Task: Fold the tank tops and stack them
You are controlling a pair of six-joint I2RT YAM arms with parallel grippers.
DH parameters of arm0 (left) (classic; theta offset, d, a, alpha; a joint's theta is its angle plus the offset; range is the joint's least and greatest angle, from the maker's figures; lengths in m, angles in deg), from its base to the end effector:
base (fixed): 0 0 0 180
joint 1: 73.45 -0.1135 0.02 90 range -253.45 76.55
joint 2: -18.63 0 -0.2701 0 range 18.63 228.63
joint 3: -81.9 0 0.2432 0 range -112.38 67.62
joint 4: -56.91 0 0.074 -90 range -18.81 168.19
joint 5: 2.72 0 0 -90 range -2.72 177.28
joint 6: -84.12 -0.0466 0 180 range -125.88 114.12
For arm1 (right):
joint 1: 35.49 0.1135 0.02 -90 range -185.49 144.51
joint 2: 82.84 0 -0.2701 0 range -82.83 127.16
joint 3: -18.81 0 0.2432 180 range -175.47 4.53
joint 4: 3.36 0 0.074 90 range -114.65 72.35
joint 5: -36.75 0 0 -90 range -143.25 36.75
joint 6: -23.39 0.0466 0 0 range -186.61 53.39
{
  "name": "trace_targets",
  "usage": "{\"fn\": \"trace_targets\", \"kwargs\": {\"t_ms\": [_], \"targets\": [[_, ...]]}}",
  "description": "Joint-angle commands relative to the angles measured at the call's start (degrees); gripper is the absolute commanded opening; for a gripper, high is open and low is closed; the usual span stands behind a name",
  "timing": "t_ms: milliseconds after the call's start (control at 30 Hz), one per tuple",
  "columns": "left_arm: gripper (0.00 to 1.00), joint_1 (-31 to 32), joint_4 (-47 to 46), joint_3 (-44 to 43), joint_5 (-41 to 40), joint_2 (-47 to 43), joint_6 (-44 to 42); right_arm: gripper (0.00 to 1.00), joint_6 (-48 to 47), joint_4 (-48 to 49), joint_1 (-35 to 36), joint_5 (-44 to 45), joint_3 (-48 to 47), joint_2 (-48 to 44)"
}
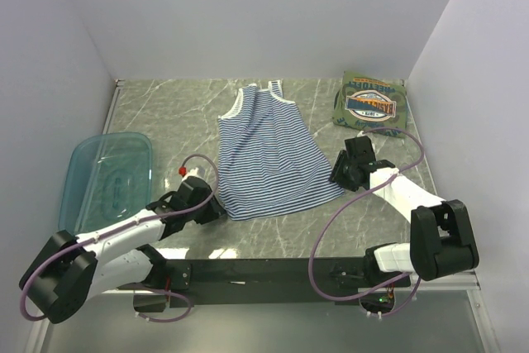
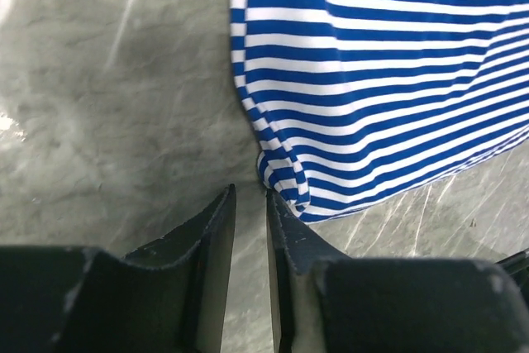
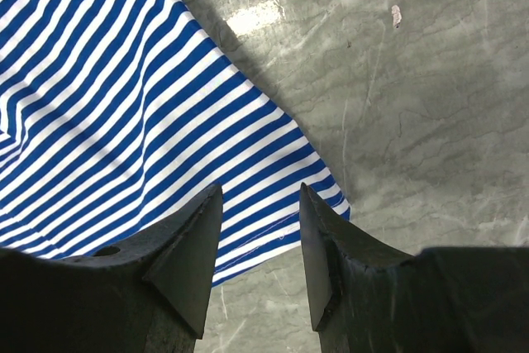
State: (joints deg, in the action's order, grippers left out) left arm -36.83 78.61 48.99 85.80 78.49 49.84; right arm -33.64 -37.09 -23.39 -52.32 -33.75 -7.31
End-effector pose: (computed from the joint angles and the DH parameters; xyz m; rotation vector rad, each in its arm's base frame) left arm 0.1459 -0.1069 0.1463 -0.4341 2.5056 -0.6695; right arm 0.2374 0.0501 0.1793 0.4744 2.5411 0.2769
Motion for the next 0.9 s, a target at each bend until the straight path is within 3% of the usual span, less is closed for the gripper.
{"fn": "trace_targets", "kwargs": {"t_ms": [0,367,567,867], "targets": [[0.28,0.9,-4.0,-0.6,-1.5,0.7,-2.5,0.5,-1.0,0.1,-0.3,1.3,-1.5,0.2],[0.27,2.4,-9.7,-1.2,0.1,0.7,-4.3,0.5,-1.3,-0.2,-0.3,1.5,-2.5,0.9],[0.27,2.5,-10.7,-2.6,-0.9,5.0,-5.6,0.5,-1.6,0.1,-0.2,1.3,-2.3,1.2],[0.33,2.8,-13.7,-2.9,-1.4,4.8,-6.1,0.5,-1.8,0.6,-0.2,1.2,-1.7,1.4]]}}
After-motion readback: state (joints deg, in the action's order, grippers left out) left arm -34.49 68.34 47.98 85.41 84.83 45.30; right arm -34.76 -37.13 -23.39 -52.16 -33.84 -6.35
